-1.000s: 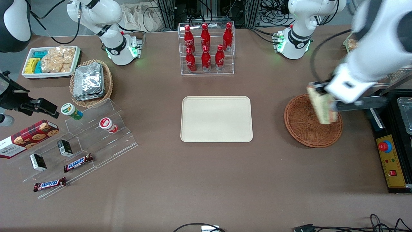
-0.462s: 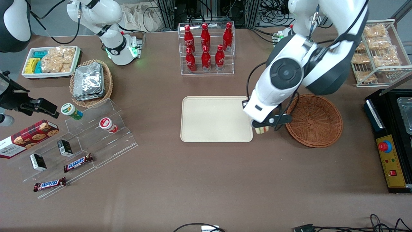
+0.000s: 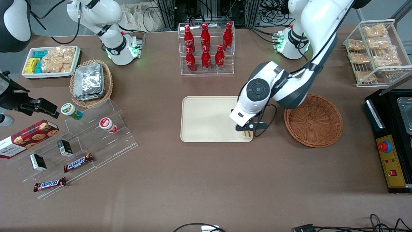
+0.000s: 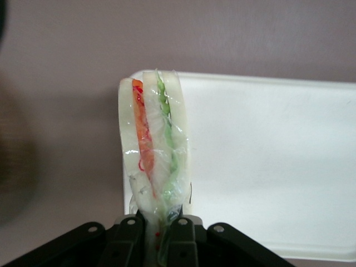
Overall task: Place sandwich from basket to tray
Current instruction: 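Carry the held sandwich with the left gripper over the white tray, then lower the sandwich onto the tray and open the left gripper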
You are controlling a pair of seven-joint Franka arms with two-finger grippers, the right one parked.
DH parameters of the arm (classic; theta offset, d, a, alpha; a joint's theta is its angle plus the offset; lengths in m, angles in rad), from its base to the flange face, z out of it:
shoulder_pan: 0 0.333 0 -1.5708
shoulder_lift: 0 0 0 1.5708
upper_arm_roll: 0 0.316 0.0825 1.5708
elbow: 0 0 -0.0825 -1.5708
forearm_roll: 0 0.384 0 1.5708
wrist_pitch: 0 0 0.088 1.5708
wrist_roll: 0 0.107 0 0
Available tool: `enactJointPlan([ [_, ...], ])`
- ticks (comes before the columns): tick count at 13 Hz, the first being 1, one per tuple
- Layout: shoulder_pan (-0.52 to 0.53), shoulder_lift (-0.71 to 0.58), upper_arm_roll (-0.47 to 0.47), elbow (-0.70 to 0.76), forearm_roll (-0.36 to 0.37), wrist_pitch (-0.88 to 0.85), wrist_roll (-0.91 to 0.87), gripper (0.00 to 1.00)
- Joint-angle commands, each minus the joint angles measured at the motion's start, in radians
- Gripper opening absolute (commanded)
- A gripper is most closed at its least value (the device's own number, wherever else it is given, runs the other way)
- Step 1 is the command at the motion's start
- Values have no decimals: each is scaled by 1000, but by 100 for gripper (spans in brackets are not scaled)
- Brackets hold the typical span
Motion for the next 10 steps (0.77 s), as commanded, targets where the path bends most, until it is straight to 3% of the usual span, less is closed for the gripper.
enactJointPlan([
  [1,0,4,-9,-76,52,90,-20,0],
  [7,-12,45,-9,-76,100,94,-25,2],
  [8,-10,50,-9,-75,99,94,-25,44],
  [9,-9,50,-8,-75,99,96,-25,99],
  [10,-7,50,-8,-75,99,94,-26,100],
])
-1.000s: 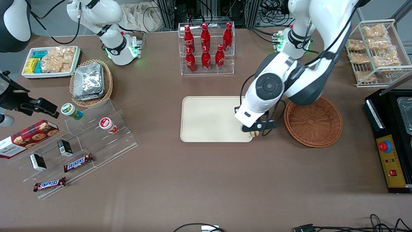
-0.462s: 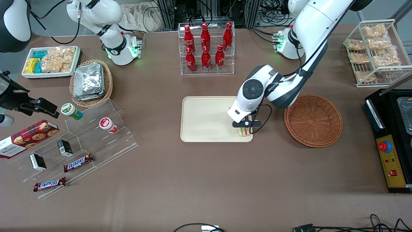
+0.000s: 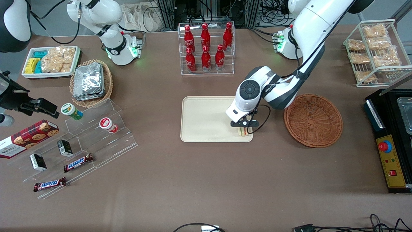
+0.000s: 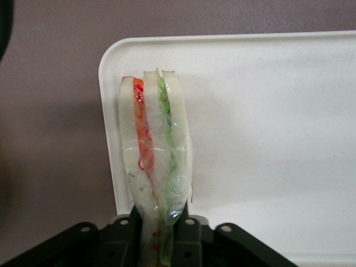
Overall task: Place sandwich from basket to tray
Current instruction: 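Lower the sandwich onto the tray and open the left gripper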
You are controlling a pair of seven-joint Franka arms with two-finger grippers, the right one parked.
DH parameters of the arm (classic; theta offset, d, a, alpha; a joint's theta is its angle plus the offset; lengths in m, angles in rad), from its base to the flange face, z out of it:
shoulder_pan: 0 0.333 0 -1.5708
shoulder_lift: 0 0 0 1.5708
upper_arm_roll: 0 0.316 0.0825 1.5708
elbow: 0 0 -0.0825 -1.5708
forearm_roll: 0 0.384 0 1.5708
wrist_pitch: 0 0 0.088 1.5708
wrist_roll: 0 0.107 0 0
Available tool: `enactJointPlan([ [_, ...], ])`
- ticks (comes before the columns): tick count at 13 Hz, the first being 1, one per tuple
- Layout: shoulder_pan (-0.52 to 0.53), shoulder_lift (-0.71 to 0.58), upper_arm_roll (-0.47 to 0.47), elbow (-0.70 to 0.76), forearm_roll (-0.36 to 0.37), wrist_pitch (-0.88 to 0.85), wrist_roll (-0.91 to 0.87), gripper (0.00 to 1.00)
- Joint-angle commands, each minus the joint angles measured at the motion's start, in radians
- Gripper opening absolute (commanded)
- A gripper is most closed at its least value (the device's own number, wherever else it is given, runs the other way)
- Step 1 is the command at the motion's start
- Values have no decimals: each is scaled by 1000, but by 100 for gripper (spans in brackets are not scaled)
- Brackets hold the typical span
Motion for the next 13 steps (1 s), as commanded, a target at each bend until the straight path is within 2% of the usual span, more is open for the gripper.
enactJointPlan([
  [1,6,7,-7,5,24,11,-26,100],
  [5,11,-4,-9,8,21,-6,-26,100],
  [8,14,-49,-10,47,1,-90,-33,100],
  [11,22,-148,-4,135,-77,-263,-24,100],
  [13,81,-197,-2,241,-156,-418,-16,100],
])
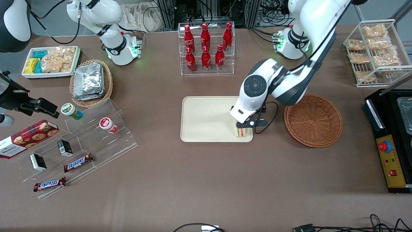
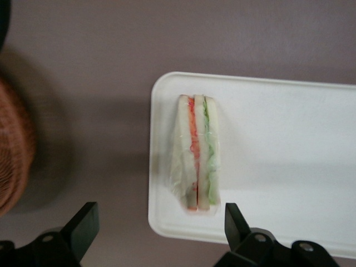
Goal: Place sandwich from basket to tray
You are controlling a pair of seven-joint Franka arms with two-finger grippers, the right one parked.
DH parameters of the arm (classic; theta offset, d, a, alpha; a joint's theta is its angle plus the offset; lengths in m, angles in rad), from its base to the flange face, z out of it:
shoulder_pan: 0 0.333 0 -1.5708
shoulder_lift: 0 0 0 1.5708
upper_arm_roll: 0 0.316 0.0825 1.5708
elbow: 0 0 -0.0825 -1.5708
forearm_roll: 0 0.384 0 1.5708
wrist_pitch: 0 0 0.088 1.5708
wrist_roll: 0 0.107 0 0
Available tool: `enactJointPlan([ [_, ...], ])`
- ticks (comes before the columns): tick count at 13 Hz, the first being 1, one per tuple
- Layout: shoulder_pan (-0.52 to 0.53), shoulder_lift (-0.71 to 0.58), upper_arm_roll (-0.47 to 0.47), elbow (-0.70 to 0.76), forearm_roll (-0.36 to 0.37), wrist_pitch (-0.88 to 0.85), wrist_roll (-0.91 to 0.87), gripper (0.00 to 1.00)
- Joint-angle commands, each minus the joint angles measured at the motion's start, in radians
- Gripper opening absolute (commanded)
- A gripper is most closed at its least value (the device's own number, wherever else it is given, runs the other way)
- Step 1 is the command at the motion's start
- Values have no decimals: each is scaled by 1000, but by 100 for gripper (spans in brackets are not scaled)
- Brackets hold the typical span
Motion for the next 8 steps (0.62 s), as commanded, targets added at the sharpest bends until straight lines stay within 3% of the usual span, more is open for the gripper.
enactJointPlan([
  [1,60,-100,13,105,-72,-188,35,100],
  [8,44,-372,447,35,-113,-257,506,100],
])
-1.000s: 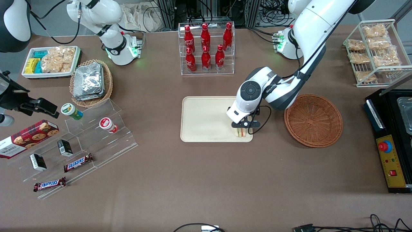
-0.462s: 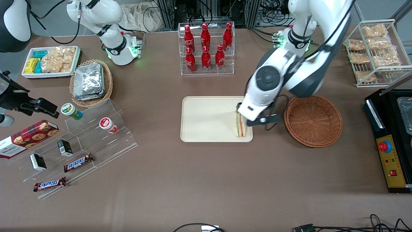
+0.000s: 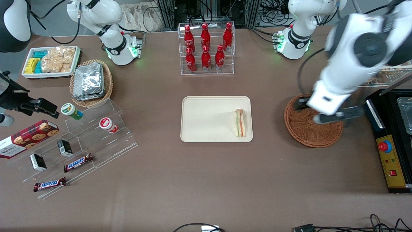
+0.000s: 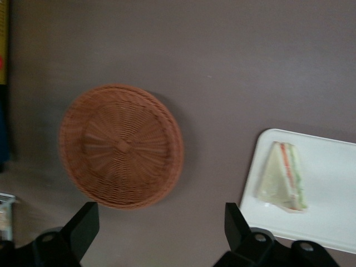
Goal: Place sandwich from basket to tray
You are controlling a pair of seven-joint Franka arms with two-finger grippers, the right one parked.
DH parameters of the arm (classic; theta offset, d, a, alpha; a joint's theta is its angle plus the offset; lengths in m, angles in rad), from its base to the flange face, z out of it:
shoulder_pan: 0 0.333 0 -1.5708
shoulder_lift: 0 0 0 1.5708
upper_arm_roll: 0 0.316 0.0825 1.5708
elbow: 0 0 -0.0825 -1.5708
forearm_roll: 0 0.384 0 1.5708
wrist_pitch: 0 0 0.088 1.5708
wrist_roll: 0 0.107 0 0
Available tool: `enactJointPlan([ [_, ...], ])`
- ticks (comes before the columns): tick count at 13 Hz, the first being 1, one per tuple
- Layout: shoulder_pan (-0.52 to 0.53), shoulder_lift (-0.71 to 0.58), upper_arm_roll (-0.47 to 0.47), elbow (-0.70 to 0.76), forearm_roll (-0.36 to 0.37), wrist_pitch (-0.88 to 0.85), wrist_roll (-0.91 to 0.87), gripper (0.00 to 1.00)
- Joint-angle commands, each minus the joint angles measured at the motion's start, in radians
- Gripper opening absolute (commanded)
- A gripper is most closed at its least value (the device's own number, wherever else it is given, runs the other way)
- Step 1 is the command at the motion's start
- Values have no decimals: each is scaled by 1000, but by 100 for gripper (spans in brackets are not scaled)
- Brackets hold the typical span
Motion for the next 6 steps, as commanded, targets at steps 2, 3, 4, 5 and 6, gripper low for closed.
enactJointPlan([
  [2,-21,-120,168,-100,-27,3,213,100],
  [3,-31,-132,199,-106,-34,6,230,100],
  [4,-41,-129,236,-100,-39,12,261,100],
  [5,-48,-124,253,-88,-52,20,284,100],
  [6,-48,-115,255,-69,-66,13,284,100],
])
